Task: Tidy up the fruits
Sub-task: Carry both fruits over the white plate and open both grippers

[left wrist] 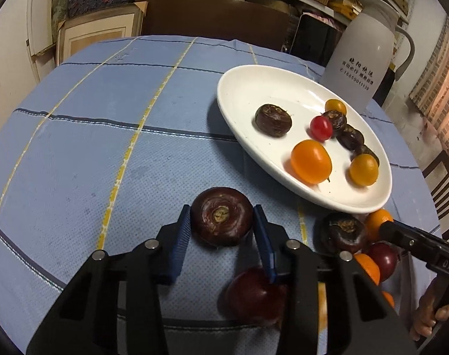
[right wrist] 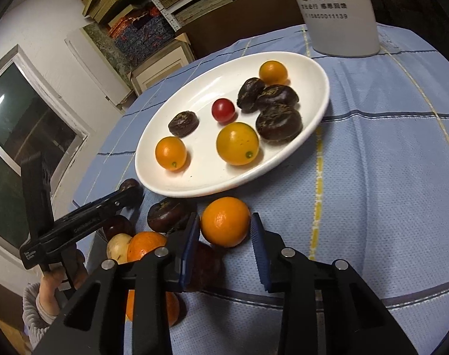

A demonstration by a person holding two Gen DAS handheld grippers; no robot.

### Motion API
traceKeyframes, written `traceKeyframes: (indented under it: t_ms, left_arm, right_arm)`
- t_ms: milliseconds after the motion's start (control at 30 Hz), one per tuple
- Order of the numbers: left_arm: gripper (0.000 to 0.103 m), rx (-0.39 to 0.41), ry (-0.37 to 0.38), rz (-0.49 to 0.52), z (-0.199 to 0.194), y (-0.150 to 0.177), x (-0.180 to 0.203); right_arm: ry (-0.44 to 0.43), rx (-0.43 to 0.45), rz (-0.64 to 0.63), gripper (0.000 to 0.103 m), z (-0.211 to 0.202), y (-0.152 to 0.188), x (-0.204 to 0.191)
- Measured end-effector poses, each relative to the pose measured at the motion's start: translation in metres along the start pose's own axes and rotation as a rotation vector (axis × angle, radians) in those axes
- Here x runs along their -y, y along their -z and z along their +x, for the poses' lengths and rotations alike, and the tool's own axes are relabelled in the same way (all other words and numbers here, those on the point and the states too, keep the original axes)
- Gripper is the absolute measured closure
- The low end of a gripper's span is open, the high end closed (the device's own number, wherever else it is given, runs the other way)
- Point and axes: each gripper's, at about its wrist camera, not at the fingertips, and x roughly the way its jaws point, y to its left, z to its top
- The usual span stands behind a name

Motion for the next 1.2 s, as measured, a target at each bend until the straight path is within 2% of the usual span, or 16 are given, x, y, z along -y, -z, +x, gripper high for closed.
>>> traceKeyframes:
  t_ms: [200, 333, 467, 667, 900, 1133, 1200]
  left_arm:
    - [0.062, 0.064, 0.021, -0.018, -0.023, -0.001, -0.005]
    - [0.062, 0.102, 0.028, 0.007, -0.037, 0.0, 0.001]
    - [0.062, 0.115, 0.045, 0.034, -0.044, -0.004, 0.014]
    - [0.062, 0.111, 0.071, 0.044, -0.037, -0.031, 0.034]
    - [0.062, 0.069, 0.066, 0.034, -0.001, -0.065, 0.043]
    - [0.062, 0.02, 0.05, 0.057, 0.028, -0.072, 0.049]
    - [0.056, 0.016, 0.046, 0.057, 0.032, -0.071, 0.049]
  right_arm:
    - [-0.027, 0.016, 0.006, 0.068, -0.013, -0.002, 0.002]
    - [-0.046, 0.066, -0.017, 0.068, -0.032, -0.004, -0.004]
    - [-0.034, 0.113, -0.02, 0.068, -0.044, -0.007, -0.004]
    - [-0.021, 0.153, 0.005, 0.068, -0.048, -0.025, -0.001]
    - [-0.013, 0.122, -0.047, 0.068, -0.015, -0.062, -0.032]
    - [0.045, 0.065, -0.09, 0.068, 0.03, -0.079, -0.047]
    - [0.055, 0.034, -0.099, 0.067, 0.041, -0.077, -0.046]
